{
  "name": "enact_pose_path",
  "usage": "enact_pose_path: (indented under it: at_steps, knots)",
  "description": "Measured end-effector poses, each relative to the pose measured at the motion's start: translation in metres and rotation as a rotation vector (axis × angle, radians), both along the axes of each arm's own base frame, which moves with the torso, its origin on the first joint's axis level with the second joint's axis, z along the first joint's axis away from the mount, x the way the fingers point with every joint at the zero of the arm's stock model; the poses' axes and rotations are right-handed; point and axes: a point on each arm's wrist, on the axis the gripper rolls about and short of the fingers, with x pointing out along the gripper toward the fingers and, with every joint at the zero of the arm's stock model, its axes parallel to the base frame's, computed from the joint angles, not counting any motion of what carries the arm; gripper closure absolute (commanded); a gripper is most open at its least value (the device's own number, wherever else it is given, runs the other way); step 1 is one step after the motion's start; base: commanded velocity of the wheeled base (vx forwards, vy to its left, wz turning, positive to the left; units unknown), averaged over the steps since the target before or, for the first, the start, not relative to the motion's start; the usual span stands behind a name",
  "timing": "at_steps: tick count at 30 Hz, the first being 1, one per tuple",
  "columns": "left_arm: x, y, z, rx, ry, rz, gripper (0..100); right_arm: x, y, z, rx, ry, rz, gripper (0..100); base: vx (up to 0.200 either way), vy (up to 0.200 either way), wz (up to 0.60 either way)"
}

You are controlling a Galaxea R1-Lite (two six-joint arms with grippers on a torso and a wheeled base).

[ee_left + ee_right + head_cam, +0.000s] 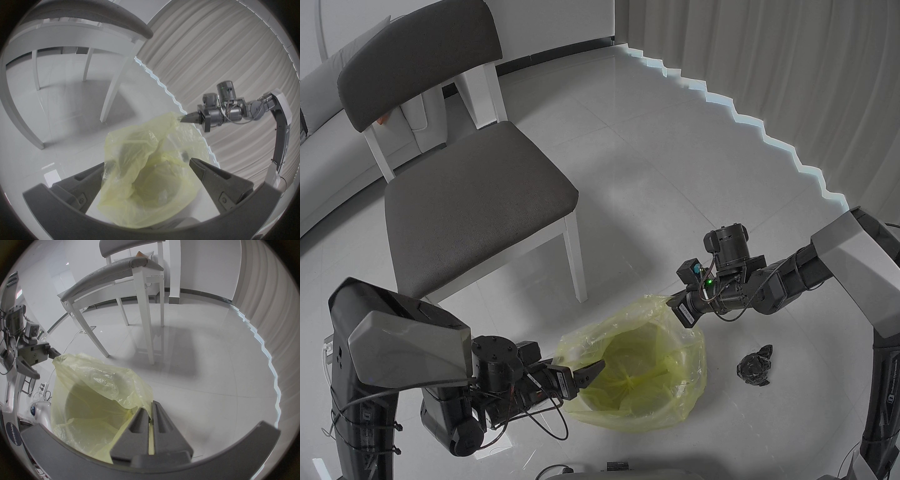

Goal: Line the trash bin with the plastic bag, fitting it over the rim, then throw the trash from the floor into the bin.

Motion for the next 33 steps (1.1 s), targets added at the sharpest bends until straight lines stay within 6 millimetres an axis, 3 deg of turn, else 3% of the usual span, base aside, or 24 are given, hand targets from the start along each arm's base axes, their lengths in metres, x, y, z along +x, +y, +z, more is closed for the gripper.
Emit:
enact_pose_path:
  at_steps: [14,22,28,29,33]
  knots:
    - [0.039,-0.003,0.019,-0.040,-0.065,0.044,0,0.007,-0.015,0.000,0.003,-0.004,-0.039,100,0.000,0.000,0.00]
    - [0.041,-0.002,0.019,-0.044,-0.075,0.051,0,0.010,-0.020,0.007,0.034,-0.067,-0.056,100,0.000,0.000,0.00]
    - [0.041,-0.001,0.019,-0.043,-0.075,0.058,0,0.015,-0.019,0.001,0.036,-0.066,-0.060,100,0.000,0.000,0.00]
    - [0.041,0.000,0.020,-0.043,-0.077,0.058,0,0.017,-0.018,-0.001,0.034,-0.063,-0.059,0,0.000,0.000,0.00]
    - [0.042,0.003,0.024,-0.045,-0.085,0.068,0,0.019,-0.016,-0.010,0.026,-0.045,-0.057,0,0.000,0.000,0.00]
